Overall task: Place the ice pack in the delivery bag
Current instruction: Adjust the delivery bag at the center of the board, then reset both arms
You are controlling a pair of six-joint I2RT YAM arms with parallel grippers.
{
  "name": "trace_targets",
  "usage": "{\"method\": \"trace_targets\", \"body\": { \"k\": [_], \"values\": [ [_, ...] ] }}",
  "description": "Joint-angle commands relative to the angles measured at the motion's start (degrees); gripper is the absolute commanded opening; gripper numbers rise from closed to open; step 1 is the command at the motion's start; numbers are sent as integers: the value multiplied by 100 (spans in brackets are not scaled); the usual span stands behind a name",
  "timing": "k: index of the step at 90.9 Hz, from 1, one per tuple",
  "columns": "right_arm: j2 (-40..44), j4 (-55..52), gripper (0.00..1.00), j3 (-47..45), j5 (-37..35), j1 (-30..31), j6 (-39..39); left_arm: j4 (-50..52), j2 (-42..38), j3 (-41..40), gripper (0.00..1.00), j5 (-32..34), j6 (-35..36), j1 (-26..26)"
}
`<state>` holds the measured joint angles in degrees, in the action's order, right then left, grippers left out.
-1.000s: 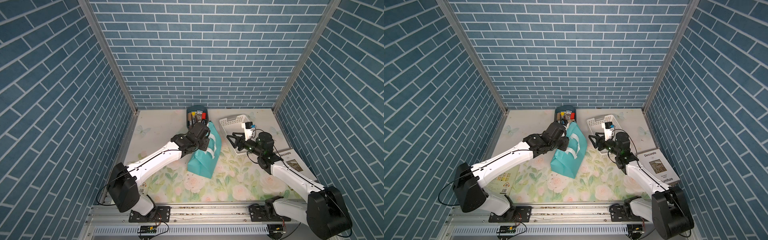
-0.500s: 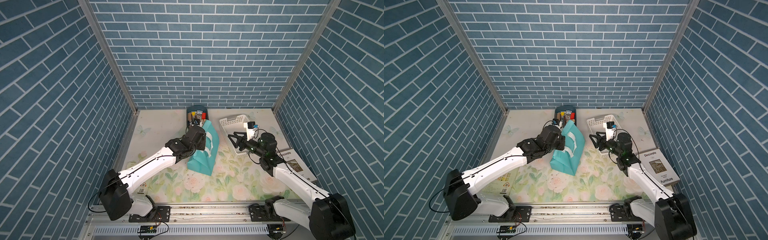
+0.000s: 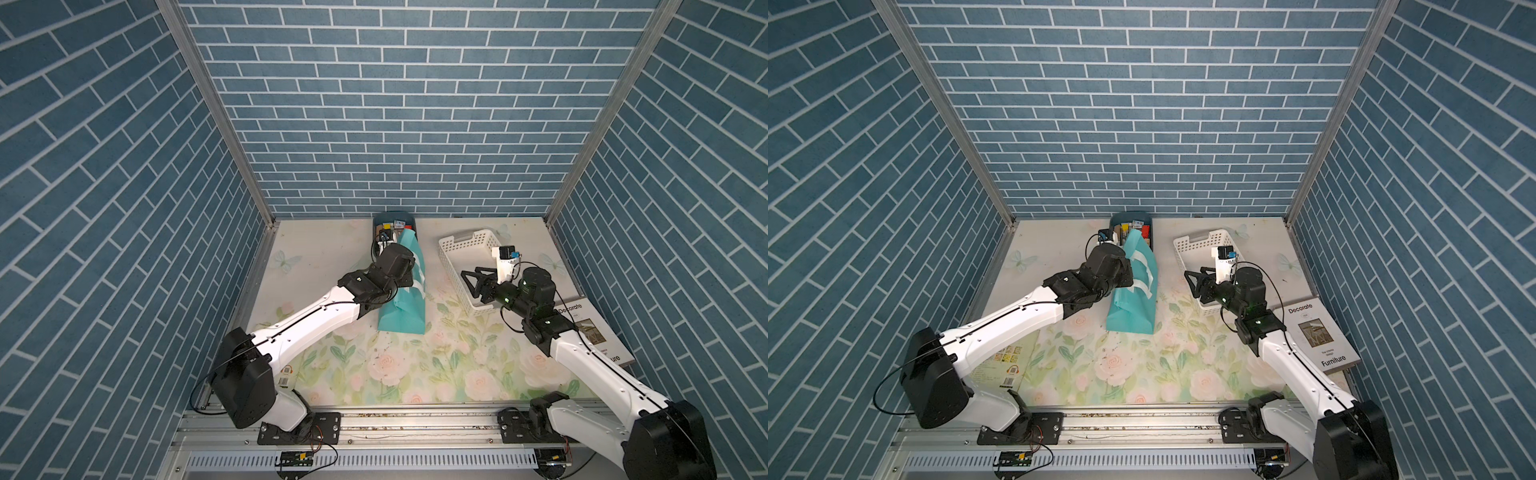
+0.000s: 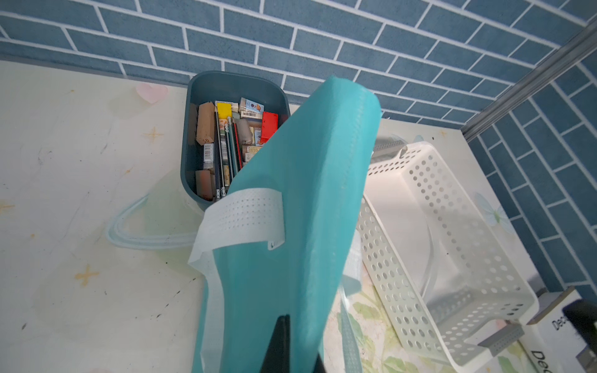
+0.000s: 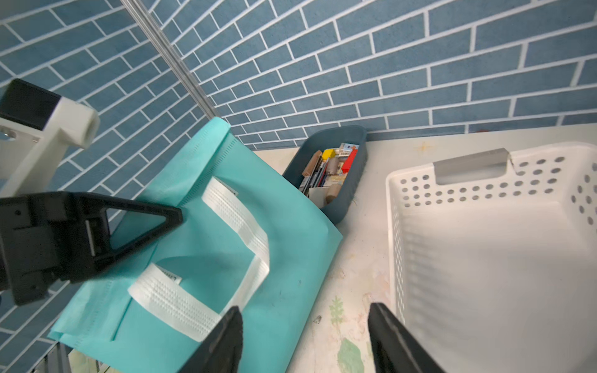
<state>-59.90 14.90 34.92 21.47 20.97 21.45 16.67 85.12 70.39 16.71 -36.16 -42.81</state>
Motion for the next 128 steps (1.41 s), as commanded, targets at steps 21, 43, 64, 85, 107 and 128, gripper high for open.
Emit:
{"method": "trace_targets", "body": {
  "k": [21,43,64,85,107,128],
  "values": [
    [774,-731,69,149,-869,34,-497,-1047,-947,-108,86,-584,680,255],
    [1795,-599,95,-396,-2255,36,-458,-1749,-2091,-1074,99,571,997,244],
    [2802,206,100,-1099,-3477,39,-725,-2387,-2501,-2412,100,2951,873,255],
    [2437,2629,100,-2392,-4159,14,-1793,-3285,-2824,-3485,100,3036,1815,762],
    [802,4393,99,-2536,-4528,-362,-2569,-4208,-2677,-4387,100,2484,2008,2146],
    [-868,4900,100,-2105,-3680,-1239,-2709,-5589,-2079,-4992,100,2554,2367,2593]
  ]
}}
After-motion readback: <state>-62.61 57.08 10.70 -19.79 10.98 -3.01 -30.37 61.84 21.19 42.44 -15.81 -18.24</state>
